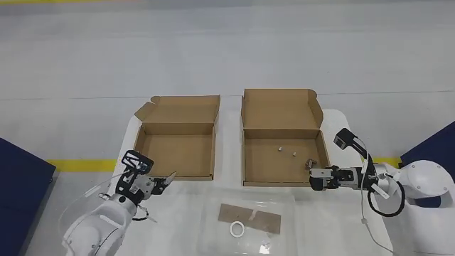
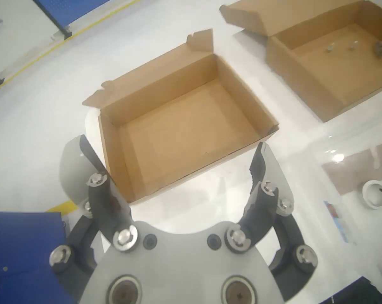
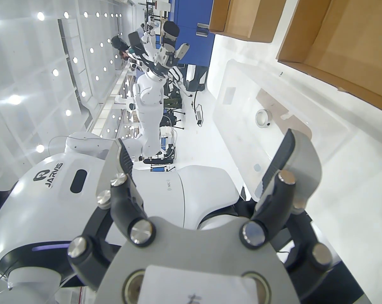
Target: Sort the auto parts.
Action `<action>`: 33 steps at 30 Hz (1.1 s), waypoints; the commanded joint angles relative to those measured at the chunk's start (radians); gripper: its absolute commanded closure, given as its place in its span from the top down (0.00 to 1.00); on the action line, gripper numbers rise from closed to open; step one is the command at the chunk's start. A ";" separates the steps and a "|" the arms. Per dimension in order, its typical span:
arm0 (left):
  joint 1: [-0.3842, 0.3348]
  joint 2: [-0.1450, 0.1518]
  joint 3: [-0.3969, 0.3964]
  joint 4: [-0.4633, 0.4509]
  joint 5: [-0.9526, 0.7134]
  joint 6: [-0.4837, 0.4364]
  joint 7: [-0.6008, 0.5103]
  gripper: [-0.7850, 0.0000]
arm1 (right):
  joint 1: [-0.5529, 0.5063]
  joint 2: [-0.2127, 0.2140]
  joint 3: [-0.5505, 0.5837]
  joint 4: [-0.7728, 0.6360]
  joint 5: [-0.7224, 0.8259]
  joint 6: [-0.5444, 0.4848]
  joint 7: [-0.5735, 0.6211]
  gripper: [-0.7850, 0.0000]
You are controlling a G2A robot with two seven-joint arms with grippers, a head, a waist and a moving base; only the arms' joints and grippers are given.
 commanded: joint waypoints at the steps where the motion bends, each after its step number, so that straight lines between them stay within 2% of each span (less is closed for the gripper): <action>1: -0.030 0.003 0.031 -0.058 -0.045 -0.078 -0.127 1.00 | 0.000 0.000 0.000 0.000 0.000 0.000 0.000 1.00; 4: -0.079 0.005 0.085 -0.107 -0.136 -0.146 -0.315 1.00 | 0.000 0.000 0.000 0.000 0.000 0.000 0.000 1.00; 7: -0.139 0.007 0.146 -0.121 -0.242 -0.176 -0.500 1.00 | 0.000 0.000 0.000 0.000 0.000 0.000 0.000 1.00; 9: -0.176 0.007 0.181 -0.128 -0.304 -0.161 -0.591 1.00 | 0.000 0.000 0.000 0.000 0.000 0.000 0.000 1.00; 19: -0.175 0.007 0.187 -0.130 -0.296 -0.169 -0.590 1.00 | 0.000 0.000 0.000 0.000 0.000 0.000 0.000 1.00; 22: -0.198 0.011 0.261 -0.163 -0.259 -0.224 -0.674 1.00 | 0.000 0.000 0.000 0.000 0.000 0.000 0.000 1.00; 25: -0.261 0.010 0.352 -0.165 -0.294 -0.223 -0.828 1.00 | 0.000 0.000 0.000 0.000 0.000 0.000 0.000 1.00; 33: -0.518 0.006 0.659 -0.084 -0.418 -0.020 -1.032 1.00 | 0.000 0.000 0.000 0.000 0.000 0.000 0.000 1.00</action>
